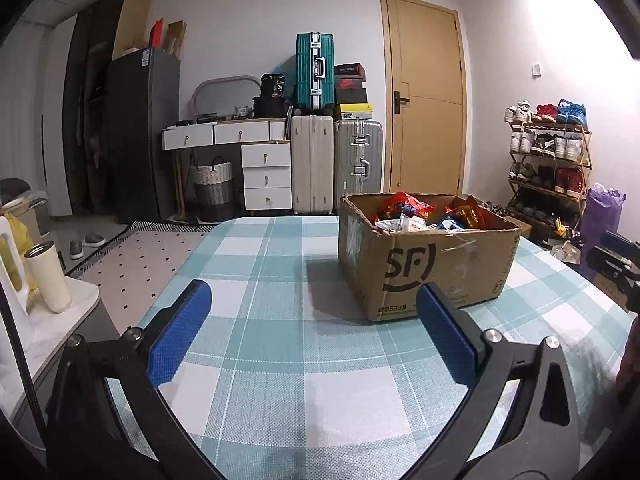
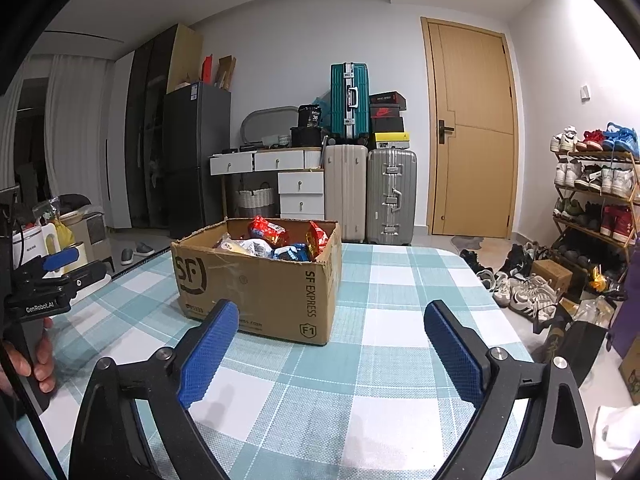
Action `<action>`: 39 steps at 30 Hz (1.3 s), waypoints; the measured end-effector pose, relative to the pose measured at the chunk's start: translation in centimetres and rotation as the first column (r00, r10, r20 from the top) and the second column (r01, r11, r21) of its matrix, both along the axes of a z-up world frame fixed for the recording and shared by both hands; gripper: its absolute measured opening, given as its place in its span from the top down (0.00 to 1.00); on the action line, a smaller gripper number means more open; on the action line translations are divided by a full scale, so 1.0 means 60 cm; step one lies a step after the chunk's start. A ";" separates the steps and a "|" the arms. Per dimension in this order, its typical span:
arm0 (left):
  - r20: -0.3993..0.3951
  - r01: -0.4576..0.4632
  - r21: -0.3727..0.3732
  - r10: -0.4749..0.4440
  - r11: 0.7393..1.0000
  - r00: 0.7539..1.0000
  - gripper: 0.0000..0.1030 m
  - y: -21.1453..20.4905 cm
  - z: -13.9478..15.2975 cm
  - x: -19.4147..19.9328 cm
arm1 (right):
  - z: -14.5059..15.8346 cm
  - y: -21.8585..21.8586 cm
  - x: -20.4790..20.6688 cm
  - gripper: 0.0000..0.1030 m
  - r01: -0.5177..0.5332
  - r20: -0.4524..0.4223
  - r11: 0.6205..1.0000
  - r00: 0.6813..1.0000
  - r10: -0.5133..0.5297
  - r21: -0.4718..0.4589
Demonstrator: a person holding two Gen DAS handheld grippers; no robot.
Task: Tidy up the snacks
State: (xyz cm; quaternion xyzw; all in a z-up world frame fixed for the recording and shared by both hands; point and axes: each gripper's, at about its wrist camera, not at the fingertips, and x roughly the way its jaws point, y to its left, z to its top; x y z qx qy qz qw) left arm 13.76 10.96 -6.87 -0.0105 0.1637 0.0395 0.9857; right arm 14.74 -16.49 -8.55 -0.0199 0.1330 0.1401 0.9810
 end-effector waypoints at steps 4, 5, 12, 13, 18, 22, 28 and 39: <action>0.000 0.000 0.002 0.000 1.000 1.000 0.01 -0.001 -0.001 0.000 | -0.001 -0.001 0.001 0.05 -0.001 0.002 1.000 1.000 0.001 -0.001; 0.001 -0.001 0.001 0.001 1.000 1.000 0.01 -0.001 0.000 -0.001 | -0.003 -0.001 0.004 0.05 0.000 0.002 1.000 1.000 0.000 -0.001; 0.002 -0.002 0.001 0.002 1.000 1.000 0.01 -0.002 0.000 -0.005 | -0.002 -0.001 0.002 0.04 0.000 0.002 1.000 1.000 0.000 -0.001; 0.002 -0.002 0.002 0.002 1.000 1.000 0.01 -0.001 0.000 -0.004 | -0.003 0.000 0.002 0.04 0.000 0.003 1.000 1.000 0.000 -0.001; 0.002 -0.002 0.001 0.002 1.000 1.000 0.01 -0.001 0.000 -0.004 | -0.002 -0.001 0.000 0.04 0.000 0.002 1.000 1.000 0.000 -0.001; 0.002 -0.003 0.001 0.003 1.000 1.000 0.01 -0.001 -0.001 -0.004 | -0.002 -0.001 0.000 0.04 0.000 0.002 1.000 1.000 0.000 -0.001; 0.002 -0.002 0.002 0.002 1.000 1.000 0.01 -0.001 -0.001 -0.005 | -0.002 -0.001 0.000 0.03 0.000 0.003 1.000 1.000 0.000 -0.001; 0.003 -0.002 0.002 0.002 1.000 1.000 0.01 -0.001 -0.001 -0.004 | -0.003 -0.001 0.001 0.03 0.000 0.003 1.000 1.000 0.000 0.000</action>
